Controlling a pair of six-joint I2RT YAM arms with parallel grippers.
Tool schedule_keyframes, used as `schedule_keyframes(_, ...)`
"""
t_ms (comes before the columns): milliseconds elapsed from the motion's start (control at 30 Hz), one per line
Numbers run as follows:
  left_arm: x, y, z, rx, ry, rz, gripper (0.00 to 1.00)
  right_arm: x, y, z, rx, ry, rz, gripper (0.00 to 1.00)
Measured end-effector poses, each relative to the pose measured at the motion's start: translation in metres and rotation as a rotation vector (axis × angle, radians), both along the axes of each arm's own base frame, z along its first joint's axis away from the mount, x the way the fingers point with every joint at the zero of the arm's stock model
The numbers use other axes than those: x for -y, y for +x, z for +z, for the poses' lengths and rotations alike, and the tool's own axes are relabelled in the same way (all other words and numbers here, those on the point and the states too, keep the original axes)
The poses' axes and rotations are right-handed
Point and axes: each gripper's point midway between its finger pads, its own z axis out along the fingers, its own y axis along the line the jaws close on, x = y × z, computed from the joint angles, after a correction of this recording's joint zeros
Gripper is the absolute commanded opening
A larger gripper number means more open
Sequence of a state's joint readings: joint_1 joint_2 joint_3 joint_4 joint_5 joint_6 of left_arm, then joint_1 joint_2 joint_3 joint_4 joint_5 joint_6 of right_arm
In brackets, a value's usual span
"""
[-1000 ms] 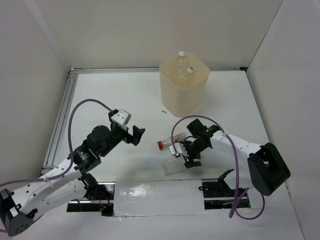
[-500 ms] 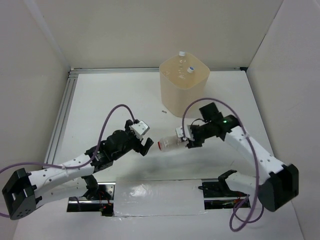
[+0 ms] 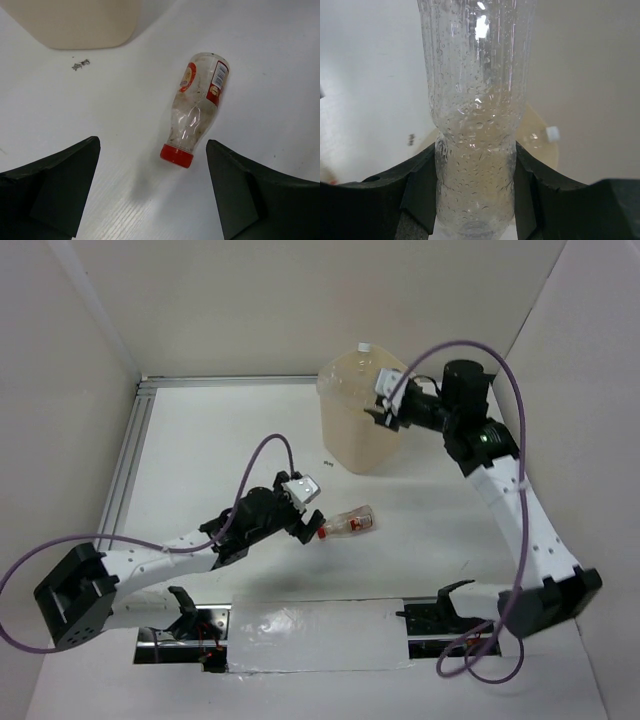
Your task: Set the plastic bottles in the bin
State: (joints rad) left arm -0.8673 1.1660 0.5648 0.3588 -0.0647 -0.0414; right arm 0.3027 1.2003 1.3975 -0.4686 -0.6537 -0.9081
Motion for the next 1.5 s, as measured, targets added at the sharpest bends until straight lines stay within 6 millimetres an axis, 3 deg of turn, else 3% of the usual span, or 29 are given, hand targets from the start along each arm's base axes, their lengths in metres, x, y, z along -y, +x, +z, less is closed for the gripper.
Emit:
schedule_keyframes(133, 0.018, 0.001, -0.018, -0.027, 0.042, -0.049, 1.0, 0.003, 0.078, 0.009, -0.007, 0.055, -0.105, 0.34)
schedule_keyframes(267, 0.041, 0.0, -0.018, -0.023, 0.059, -0.114, 1.0, 0.012, 0.131, -0.004, -0.062, 0.079, -0.165, 0.49)
schedule_keyframes(300, 0.049, 0.001, -0.015, -0.017, 0.058, -0.13, 1.0, 0.014, 0.141, -0.007, -0.076, 0.085, -0.174, 0.64)
schedule_keyframes(400, 0.069, 0.004, -0.012, 0.006, 0.063, -0.165, 1.0, 0.021, 0.162, -0.016, -0.127, 0.113, -0.187, 0.97)
schedule_keyframes(500, 0.083, 0.007, -0.016, 0.012, 0.079, -0.193, 1.0, 0.03, 0.166, -0.022, -0.172, 0.139, -0.196, 1.0)
schedule_keyframes(667, 0.1, 0.014, -0.037, -0.007, 0.136, -0.227, 1.0, 0.053, 0.158, -0.014, -0.218, 0.214, -0.228, 1.0)
schedule_keyframes(833, 0.113, 0.011, -0.067, -0.041, 0.212, -0.275, 0.99, 0.105, 0.136, -0.007, -0.245, 0.281, -0.311, 1.0)
schedule_keyframes(933, 0.122, 0.011, -0.087, -0.059, 0.261, -0.297, 0.92, 0.137, 0.113, -0.006, -0.257, 0.318, -0.366, 1.0)
schedule_keyframes(967, 0.124, 0.011, -0.094, -0.069, 0.276, -0.299, 0.84, 0.147, 0.103, -0.007, -0.26, 0.328, -0.381, 1.0)
schedule_keyframes(1033, 0.124, 0.009, -0.104, -0.085, 0.3, -0.297, 0.73, 0.159, 0.085, -0.015, -0.277, 0.339, -0.402, 0.98)
schedule_keyframes(1067, 0.123, 0.008, -0.108, -0.091, 0.311, -0.297, 0.58, 0.161, 0.075, -0.02, -0.289, 0.342, -0.399, 0.96)
schedule_keyframes(1200, 0.121, 0.011, -0.107, -0.071, 0.33, -0.294, 0.25, 0.159, 0.046, -0.035, -0.325, 0.343, -0.358, 0.9)
schedule_keyframes(1233, 0.12, 0.011, -0.108, -0.071, 0.337, -0.292, 0.01, 0.157, 0.039, -0.038, -0.338, 0.342, -0.343, 0.85)
schedule_keyframes(1300, 0.118, 0.011, -0.109, -0.076, 0.346, -0.286, 0.0, 0.153, 0.029, -0.044, -0.366, 0.338, -0.316, 0.83)
schedule_keyframes(1367, 0.115, 0.01, -0.107, -0.082, 0.353, -0.284, 0.0, 0.149, 0.022, -0.052, -0.394, 0.329, -0.291, 0.73)
schedule_keyframes(1400, 0.114, 0.009, -0.102, -0.083, 0.351, -0.284, 0.0, 0.149, 0.019, -0.055, -0.401, 0.321, -0.283, 0.64)
schedule_keyframes(1433, 0.112, 0.007, -0.094, -0.081, 0.345, -0.285, 0.0, 0.148, 0.017, -0.059, -0.403, 0.306, -0.273, 0.43)
schedule_keyframes(1467, 0.112, 0.006, -0.081, -0.071, 0.329, -0.286, 0.0, 0.148, 0.014, -0.063, -0.406, 0.289, -0.264, 0.03)
schedule_keyframes(1500, 0.113, 0.005, -0.06, -0.047, 0.295, -0.29, 0.0, 0.147, 0.01, -0.068, -0.416, 0.275, -0.257, 0.0)
